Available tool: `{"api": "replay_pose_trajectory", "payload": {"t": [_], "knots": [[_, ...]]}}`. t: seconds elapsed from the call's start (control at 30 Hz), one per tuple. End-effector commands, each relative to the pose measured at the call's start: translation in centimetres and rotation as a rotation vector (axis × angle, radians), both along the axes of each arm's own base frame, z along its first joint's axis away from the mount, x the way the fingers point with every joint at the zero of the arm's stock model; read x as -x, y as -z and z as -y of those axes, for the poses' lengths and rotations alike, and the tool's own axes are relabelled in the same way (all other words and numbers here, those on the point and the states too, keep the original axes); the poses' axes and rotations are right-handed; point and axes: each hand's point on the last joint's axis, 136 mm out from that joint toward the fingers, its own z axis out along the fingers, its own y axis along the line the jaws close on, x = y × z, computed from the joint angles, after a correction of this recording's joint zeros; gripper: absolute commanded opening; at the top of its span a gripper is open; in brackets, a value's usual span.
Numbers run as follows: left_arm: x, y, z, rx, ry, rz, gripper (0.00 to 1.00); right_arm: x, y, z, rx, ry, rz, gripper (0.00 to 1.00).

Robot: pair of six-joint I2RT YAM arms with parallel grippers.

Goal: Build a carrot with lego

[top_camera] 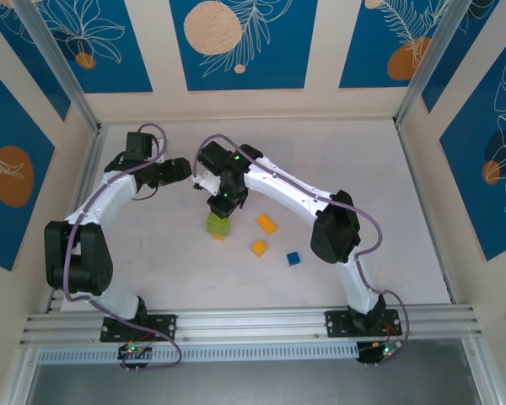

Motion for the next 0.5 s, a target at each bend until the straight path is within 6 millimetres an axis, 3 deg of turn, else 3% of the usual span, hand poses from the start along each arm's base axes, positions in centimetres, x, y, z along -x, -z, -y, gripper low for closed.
{"api": "replay_pose_trajectory", "payload": {"t": [0.0,0.47], "knots": [[-0.19,-0.77,-0.28,0.023,-0.005,0.026,0.77,1.04,0.30,-0.13,-0.002,-0.004,-0.054,0.16],[-0.11,-0.66,-0.31,0.021,-0.005,0.025,0.76,1.89,1.18,-0.75,0.006,-0.027,-0.088,0.16]]}}
